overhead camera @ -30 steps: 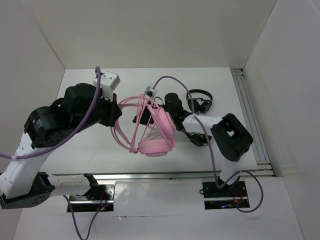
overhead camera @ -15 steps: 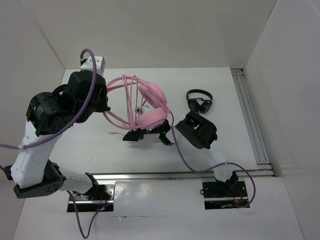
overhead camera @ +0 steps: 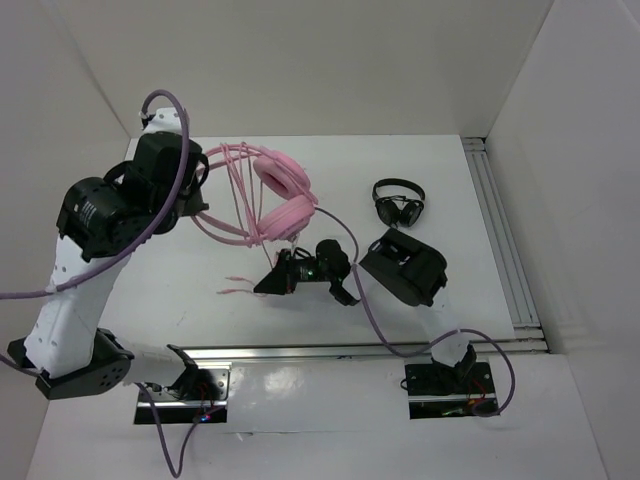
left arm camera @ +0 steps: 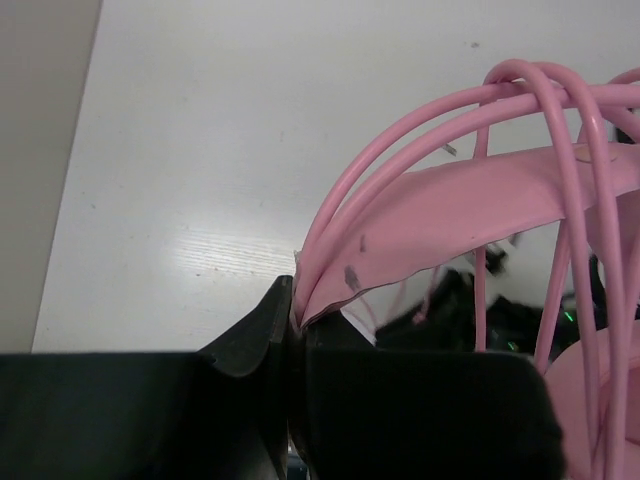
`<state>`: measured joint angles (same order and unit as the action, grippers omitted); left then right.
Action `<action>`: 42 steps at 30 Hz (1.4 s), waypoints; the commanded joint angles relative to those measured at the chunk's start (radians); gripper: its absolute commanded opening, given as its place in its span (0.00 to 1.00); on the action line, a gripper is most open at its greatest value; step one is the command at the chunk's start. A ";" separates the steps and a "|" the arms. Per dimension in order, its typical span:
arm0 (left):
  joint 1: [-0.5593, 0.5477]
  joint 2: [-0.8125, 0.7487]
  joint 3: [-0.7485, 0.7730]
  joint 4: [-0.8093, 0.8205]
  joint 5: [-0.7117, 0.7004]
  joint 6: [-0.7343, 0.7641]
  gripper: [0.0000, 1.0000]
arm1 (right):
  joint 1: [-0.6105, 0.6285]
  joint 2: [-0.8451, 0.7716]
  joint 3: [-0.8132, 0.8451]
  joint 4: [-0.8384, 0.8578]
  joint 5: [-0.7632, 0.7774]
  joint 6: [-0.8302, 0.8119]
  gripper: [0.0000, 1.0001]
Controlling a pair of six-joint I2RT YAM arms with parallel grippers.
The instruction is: Wrap the headphones
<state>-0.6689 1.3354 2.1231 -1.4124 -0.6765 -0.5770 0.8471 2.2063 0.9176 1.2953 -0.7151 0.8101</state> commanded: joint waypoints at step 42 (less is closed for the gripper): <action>-0.047 -0.079 -0.829 0.412 0.222 0.198 0.00 | 0.320 -1.013 0.241 -1.324 1.610 -1.240 0.07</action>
<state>-0.6846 1.2957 1.2942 -0.9283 -0.4725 -0.4500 1.2266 1.2720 1.1419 -0.2356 0.8227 -0.4358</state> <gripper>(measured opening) 0.147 0.197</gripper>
